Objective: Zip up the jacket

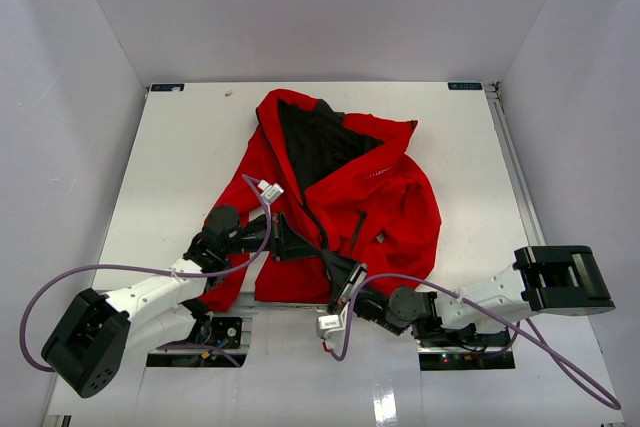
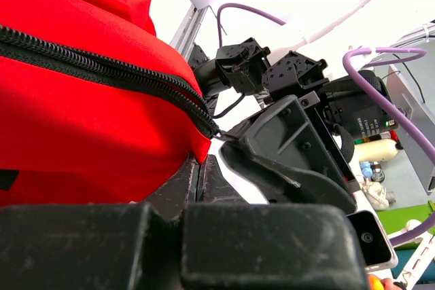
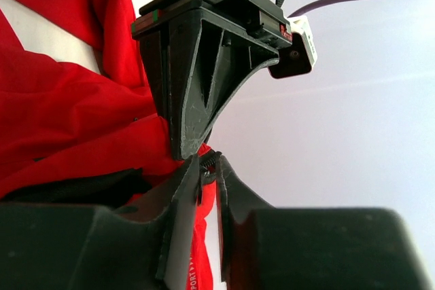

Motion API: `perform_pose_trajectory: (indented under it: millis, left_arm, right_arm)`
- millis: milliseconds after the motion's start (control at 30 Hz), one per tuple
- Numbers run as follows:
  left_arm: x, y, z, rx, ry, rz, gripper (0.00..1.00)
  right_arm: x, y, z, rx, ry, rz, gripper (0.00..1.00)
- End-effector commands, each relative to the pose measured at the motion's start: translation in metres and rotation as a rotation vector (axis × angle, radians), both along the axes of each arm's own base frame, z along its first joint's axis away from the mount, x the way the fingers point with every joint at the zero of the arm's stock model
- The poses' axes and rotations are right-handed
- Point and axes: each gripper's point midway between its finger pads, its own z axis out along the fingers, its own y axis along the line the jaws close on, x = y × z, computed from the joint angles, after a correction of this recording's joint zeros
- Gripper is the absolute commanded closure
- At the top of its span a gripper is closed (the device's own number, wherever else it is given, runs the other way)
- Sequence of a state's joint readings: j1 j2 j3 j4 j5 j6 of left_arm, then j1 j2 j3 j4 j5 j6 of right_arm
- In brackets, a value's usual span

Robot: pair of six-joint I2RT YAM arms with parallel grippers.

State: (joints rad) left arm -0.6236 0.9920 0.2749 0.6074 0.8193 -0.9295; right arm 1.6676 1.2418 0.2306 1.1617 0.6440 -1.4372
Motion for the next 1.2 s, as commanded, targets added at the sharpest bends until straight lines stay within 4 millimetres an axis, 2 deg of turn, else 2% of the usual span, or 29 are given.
perform_pose_trajectory:
  millis: [0, 200, 367, 467, 700, 967, 1067, 1167]
  left_arm:
    - [-0.006, -0.001, 0.005, -0.011, -0.015, -0.032, 1.00]
    - [-0.006, -0.001, 0.006, -0.012, -0.018, -0.032, 1.00]
    - [-0.006, -0.001, 0.007, -0.014, -0.023, -0.034, 1.00]
    - [-0.006, 0.000, 0.005, -0.008, -0.035, -0.030, 1.00]
    - [0.002, 0.003, -0.004, 0.036, -0.056, 0.025, 1.00]
    - [0.001, 0.007, -0.007, 0.043, -0.072, 0.044, 1.00]
    - [-0.001, 0.008, -0.004, 0.036, -0.090, 0.044, 1.00]
    - [-0.003, 0.009, -0.001, 0.023, -0.106, 0.042, 1.00]
  right_arm:
    - [-0.004, 0.002, 0.015, 0.079, 0.043, 0.022, 0.87]
    - [-0.003, 0.003, 0.013, 0.072, 0.050, 0.017, 0.92]
    - [-0.001, 0.003, 0.010, 0.064, 0.058, 0.014, 0.92]
    - [0.003, 0.003, 0.016, 0.088, 0.076, -0.006, 0.92]
    - [0.025, 0.010, 0.030, 0.157, 0.208, -0.090, 0.92]
    - [0.038, 0.018, 0.038, 0.202, 0.391, -0.062, 0.92]
    - [0.036, 0.019, 0.044, 0.219, 0.465, -0.029, 0.92]
    - [0.046, 0.013, 0.046, 0.244, 0.547, -0.025, 0.92]
